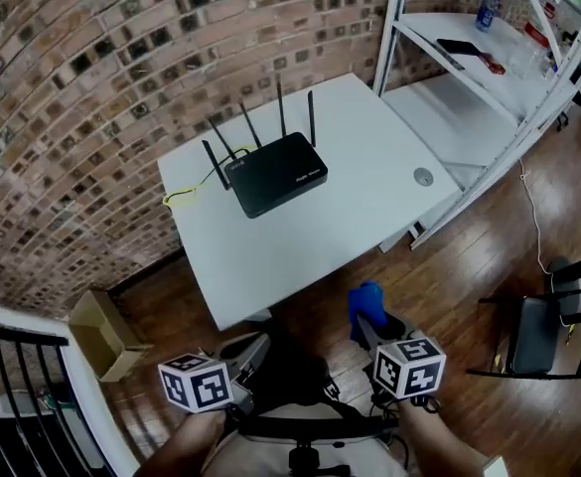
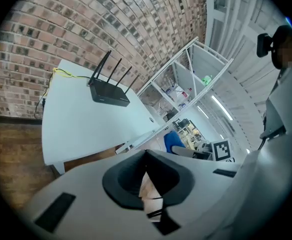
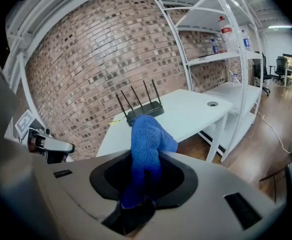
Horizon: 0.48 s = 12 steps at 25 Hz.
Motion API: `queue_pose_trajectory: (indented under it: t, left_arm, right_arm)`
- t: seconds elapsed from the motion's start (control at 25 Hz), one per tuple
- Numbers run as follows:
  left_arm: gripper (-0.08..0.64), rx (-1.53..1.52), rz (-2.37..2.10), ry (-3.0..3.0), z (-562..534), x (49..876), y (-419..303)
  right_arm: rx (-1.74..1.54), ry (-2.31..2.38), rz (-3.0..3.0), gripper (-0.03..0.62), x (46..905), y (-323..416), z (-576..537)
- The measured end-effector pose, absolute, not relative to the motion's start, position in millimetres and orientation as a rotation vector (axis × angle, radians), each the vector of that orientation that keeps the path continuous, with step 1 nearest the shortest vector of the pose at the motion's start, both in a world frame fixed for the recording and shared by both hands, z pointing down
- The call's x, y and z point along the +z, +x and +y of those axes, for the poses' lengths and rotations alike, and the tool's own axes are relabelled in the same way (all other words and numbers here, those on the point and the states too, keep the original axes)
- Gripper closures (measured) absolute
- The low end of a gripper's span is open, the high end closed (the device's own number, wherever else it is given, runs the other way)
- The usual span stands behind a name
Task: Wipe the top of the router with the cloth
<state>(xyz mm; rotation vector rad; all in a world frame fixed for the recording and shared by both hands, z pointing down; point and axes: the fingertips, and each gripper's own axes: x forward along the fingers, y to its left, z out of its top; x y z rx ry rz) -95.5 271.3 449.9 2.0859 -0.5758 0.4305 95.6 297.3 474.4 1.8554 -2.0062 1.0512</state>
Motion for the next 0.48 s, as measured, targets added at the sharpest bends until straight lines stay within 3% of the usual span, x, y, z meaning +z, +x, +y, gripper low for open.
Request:
queue_pose_trajectory:
  t: [0.48]
  left_arm:
    - [0.532,0.402,-0.488,2.093,130.8,445.8,-70.8]
  right_arm:
    - [0.975,1.891,-1.915,0.46,462.1,119.9,156.2]
